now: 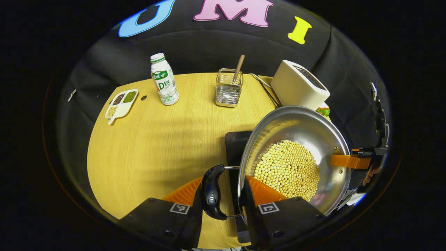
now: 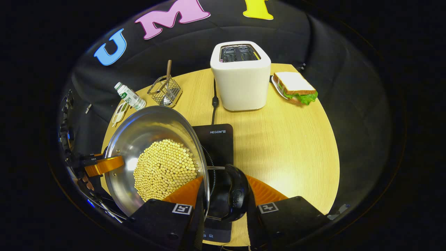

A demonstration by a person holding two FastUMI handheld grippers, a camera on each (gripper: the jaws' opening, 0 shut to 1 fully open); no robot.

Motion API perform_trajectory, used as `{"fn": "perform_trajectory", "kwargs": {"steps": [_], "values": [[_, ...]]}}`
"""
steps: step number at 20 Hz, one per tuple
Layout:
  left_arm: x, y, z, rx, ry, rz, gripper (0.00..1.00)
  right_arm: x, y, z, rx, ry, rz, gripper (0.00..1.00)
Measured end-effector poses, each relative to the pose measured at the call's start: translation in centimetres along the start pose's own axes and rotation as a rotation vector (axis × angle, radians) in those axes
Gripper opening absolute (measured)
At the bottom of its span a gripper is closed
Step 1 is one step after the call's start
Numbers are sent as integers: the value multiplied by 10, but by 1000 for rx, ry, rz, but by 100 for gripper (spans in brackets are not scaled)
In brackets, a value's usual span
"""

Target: First push the handle of the pot to place it horizontally, then grasp the pot with both hands and set it on the induction cooktop.

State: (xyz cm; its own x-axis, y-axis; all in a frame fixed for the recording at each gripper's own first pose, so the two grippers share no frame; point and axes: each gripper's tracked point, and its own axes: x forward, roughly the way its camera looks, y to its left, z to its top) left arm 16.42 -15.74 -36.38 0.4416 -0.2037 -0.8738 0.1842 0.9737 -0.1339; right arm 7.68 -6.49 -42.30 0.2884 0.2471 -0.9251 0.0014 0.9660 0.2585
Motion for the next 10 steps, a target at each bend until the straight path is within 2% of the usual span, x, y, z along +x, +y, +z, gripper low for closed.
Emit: {"fn": "perform_trajectory", "kwargs": {"steps": [10], "values": [[23,-4,2,-27,16,0,56,23,-11,5,2,-1,1,54]]}}
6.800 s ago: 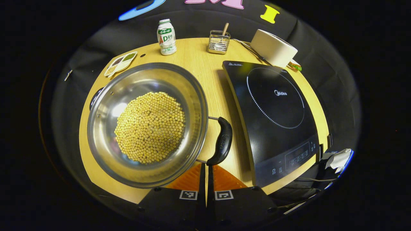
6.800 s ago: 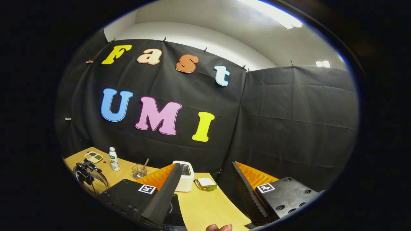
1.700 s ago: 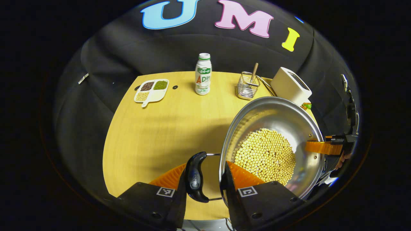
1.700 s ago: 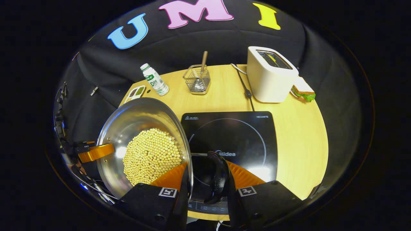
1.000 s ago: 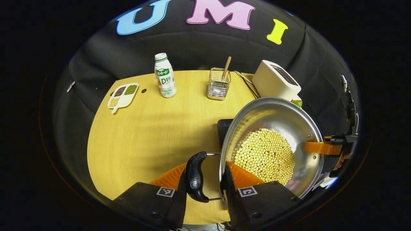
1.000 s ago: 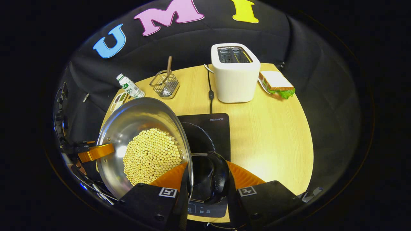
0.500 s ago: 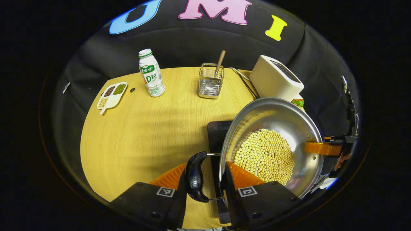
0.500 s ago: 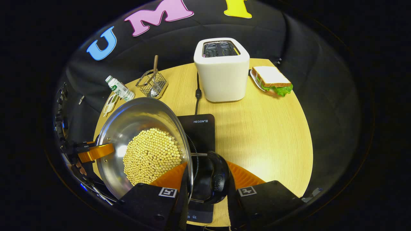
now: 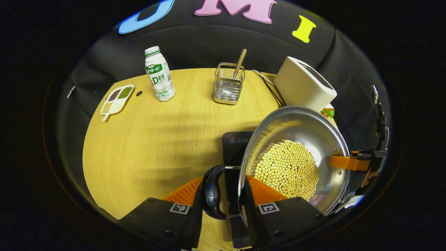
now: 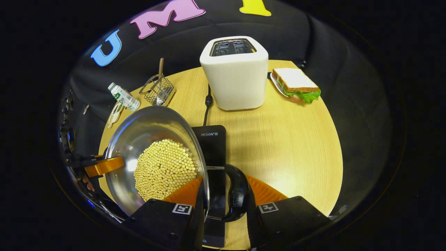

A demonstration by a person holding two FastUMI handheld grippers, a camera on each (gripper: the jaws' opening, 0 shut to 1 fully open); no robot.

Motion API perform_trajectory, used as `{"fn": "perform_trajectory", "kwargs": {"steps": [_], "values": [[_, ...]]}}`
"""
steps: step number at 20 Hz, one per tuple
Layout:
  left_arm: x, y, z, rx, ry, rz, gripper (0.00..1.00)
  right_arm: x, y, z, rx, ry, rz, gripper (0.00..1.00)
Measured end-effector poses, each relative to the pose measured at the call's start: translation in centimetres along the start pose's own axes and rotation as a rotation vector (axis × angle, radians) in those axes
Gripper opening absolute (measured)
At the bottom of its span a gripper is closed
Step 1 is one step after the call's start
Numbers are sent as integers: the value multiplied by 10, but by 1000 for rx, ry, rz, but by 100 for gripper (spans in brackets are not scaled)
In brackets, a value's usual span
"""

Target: First push the handle of the pot to place it horizontally, then grasp the pot with both hands and set it on the induction cooktop.

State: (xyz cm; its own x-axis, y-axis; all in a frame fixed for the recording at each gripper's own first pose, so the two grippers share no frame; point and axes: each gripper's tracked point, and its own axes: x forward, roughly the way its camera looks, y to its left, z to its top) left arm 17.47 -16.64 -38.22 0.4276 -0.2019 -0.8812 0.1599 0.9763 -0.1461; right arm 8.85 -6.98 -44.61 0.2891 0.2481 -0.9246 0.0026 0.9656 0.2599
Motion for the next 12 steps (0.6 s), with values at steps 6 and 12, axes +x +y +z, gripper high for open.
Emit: {"fn": "perform_trajectory", "kwargs": {"steps": [6,12], "values": [[0,0,-1,-9,-2,-2,57,0,-1,1,-1,-4,5,54],[0,1,-1,3,-3,21,65,-1,-2,3,21,-14,-15,60]]}}
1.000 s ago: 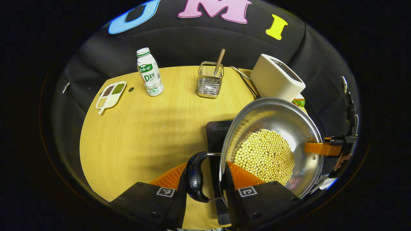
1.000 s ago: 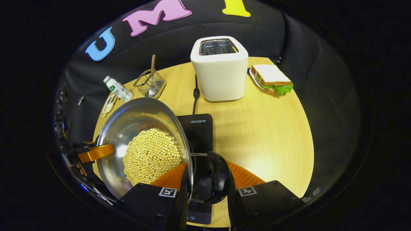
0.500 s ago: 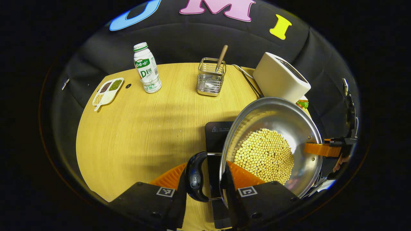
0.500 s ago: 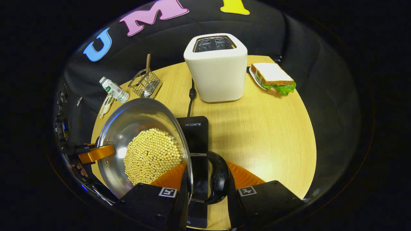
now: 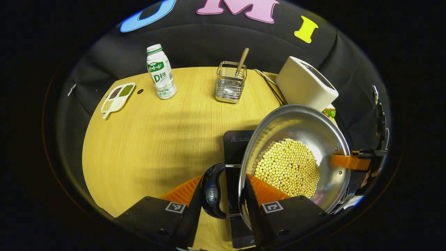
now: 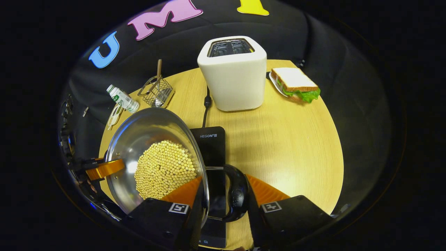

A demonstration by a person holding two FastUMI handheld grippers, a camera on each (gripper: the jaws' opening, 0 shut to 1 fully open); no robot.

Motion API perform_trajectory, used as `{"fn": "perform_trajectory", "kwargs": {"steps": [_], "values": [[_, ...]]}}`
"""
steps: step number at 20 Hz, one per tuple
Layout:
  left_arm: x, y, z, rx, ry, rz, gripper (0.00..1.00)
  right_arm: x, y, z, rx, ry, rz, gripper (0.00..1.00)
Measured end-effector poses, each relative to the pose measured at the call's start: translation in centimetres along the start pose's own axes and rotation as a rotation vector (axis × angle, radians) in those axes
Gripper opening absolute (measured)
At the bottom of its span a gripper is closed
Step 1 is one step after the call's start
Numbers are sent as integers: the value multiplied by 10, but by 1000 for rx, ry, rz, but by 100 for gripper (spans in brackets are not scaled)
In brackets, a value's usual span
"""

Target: First push the handle of the pot to place it horizontally, then grasp the pot with both hands and set it on the induction cooktop.

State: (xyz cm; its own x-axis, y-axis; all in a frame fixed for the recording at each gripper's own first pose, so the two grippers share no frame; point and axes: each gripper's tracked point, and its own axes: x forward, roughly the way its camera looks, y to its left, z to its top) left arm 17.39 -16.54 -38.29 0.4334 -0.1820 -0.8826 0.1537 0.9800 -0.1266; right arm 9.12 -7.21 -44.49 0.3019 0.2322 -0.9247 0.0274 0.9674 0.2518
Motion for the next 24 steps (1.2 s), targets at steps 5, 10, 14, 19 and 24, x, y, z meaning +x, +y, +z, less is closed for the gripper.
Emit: {"fn": "perform_trajectory", "kwargs": {"steps": [5,10,14,19,24], "values": [[-2,1,1,10,-9,17,96,1,-5,10,10,-57,-45,94],[-13,2,4,14,-43,23,96,-11,-4,12,11,-83,-62,98],[-34,4,9,29,-90,33,96,-29,4,18,-16,-140,-71,99],[-74,3,20,60,-184,34,96,-71,13,38,-45,-267,-82,99],[-133,2,40,45,-373,32,96,-135,25,59,-110,-441,-102,99]]}}
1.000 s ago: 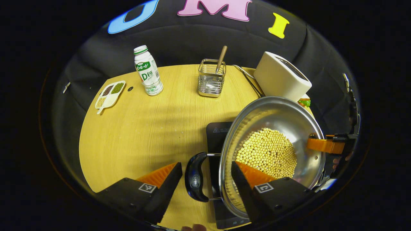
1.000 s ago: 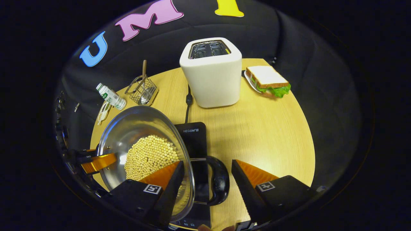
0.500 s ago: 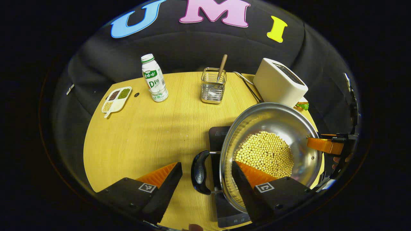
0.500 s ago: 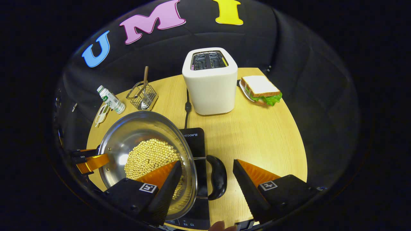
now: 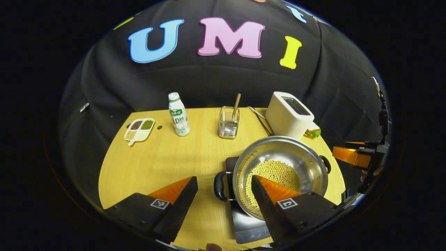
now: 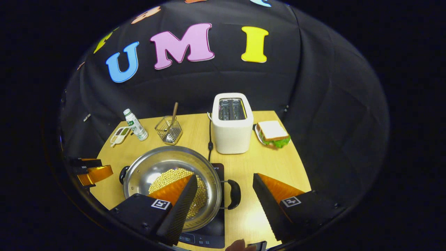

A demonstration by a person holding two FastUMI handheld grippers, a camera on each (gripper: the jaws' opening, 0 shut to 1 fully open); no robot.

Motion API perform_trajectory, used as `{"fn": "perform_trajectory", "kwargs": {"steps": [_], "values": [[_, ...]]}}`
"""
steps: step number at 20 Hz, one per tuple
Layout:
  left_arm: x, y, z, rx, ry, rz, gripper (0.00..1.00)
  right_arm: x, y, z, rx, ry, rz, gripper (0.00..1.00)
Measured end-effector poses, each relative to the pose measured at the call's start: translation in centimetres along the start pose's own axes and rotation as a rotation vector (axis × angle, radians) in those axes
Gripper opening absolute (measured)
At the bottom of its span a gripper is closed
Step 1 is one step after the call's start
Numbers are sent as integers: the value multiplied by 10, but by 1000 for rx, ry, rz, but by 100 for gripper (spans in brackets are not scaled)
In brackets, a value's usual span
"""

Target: First push the handle of the pot to place it horizontally, then grasp the pot with both hands and set it on the induction cooktop.

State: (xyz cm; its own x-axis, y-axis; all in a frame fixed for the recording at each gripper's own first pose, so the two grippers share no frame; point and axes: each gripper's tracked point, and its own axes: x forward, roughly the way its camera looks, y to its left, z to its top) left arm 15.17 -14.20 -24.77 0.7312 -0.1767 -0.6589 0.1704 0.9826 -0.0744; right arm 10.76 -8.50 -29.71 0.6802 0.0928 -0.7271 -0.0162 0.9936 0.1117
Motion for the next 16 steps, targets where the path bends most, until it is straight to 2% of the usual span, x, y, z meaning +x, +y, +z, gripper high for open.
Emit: {"fn": "perform_trajectory", "kwargs": {"steps": [7,16], "values": [[-87,3,53,44,-281,2,96,-88,21,63,-1,-280,2,99],[-198,33,106,3,-572,23,95,-207,59,130,4,-629,-1,98]]}}
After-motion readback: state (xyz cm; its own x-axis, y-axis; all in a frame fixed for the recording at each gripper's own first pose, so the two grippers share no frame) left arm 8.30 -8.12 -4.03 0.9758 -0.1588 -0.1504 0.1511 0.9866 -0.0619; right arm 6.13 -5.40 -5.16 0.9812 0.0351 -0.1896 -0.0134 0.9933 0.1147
